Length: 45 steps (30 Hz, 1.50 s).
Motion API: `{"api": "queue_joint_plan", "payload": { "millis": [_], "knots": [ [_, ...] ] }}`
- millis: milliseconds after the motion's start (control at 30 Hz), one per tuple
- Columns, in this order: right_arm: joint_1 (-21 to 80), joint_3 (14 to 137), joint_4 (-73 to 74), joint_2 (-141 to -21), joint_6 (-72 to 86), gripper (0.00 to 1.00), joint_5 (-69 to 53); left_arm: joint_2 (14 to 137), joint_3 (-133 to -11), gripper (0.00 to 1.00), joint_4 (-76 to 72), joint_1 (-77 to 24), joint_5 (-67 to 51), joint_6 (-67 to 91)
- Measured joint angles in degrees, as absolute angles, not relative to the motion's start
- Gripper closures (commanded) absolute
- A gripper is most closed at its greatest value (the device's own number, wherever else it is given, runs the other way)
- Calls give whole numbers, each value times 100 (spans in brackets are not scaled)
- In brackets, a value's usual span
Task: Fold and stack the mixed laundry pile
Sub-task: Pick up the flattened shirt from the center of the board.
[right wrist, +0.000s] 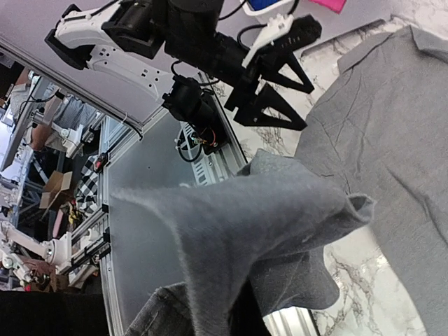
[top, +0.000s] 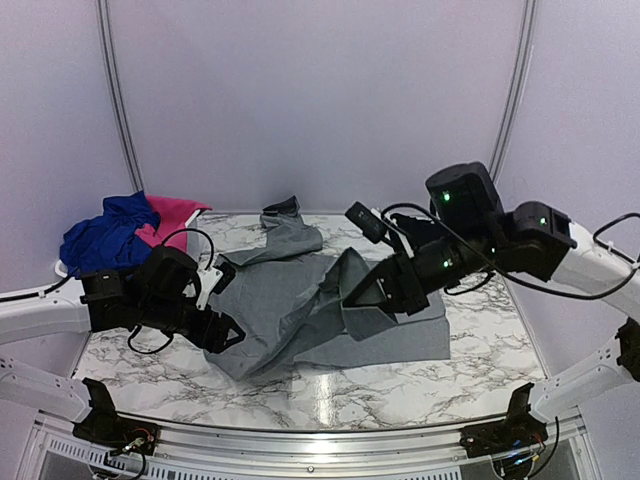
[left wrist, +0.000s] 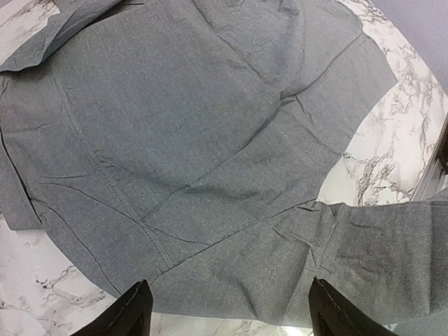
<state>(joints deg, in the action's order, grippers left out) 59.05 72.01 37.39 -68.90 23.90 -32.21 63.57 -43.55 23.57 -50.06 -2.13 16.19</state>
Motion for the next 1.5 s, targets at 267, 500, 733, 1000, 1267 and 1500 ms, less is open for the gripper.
{"api": "queue_joint_plan", "payload": {
  "millis": [267,500,733,1000,1267,1500],
  "knots": [
    [5927,7944,4296,-7699,2265,100,-3382,5673,-4178,21,2353,-5391,-213,1669],
    [5734,7883,3514,-7885,3695,100,-3183,5140,-4307,21,2281,-6097,1146,1645],
    [5000,8132,2613,-8525,4849,100,-3247,6335,-5566,21,2112,-7137,2456,1090],
    [4744,8005,1876,-8764,5749,100,-3227,6873,-5929,22,1356,-7710,3288,443],
    [4744,7776,1509,-8764,6213,100,-3269,7800,-6626,32,786,-7795,3616,5],
    [4744,7765,1415,-8768,6368,100,-3321,8136,-6954,56,622,-7795,4049,-375]
  ]
}}
